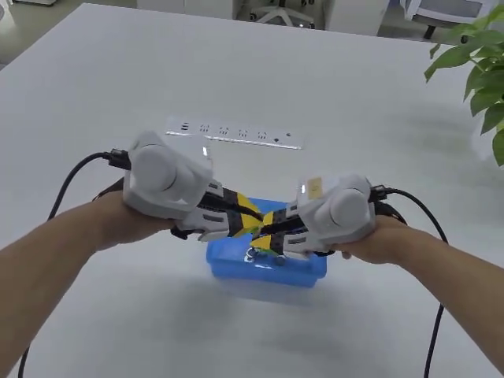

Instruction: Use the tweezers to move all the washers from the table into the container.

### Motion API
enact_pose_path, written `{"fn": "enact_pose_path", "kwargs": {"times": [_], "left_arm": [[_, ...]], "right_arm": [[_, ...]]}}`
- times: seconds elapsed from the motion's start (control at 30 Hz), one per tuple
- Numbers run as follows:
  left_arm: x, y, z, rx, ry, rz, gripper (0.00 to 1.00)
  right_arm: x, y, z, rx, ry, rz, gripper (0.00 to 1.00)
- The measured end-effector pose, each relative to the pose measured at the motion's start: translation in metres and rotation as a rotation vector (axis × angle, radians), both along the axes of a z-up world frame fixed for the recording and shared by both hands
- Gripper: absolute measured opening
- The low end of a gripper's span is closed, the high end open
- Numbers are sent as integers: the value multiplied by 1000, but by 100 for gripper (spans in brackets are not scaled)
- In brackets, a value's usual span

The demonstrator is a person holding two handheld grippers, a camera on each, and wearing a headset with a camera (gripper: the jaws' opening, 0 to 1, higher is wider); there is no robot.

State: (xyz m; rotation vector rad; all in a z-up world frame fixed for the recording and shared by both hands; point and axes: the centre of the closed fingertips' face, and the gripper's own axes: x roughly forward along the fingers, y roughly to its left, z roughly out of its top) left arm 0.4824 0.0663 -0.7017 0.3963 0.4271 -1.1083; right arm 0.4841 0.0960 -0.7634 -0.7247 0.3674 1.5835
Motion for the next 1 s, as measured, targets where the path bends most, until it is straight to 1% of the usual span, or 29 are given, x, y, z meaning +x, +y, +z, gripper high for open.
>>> {"fn": "enact_pose_path", "kwargs": {"times": [0.13,0.37,0.53,0.7,0.8,0.9,1.0], "left_arm": [[1,0,0,7,-13,-9,7],[-1,2,2,14,-20,-17,6],[-1,2,5,6,-24,-24,5],[1,2,10,-2,-31,-21,5],[0,1,13,-9,-31,-29,5],[-2,-1,18,-17,-28,-37,5],[-2,-1,21,-16,-30,-43,5]], "right_arm": [[0,0,0,-1,-3,3,10],[-2,0,2,1,-1,4,11],[-2,0,5,7,1,-1,11],[-2,-2,10,16,-4,-5,11],[-3,-2,13,22,2,-10,11],[-5,-3,18,34,25,-16,10],[-6,-4,21,38,26,-21,10]]}}
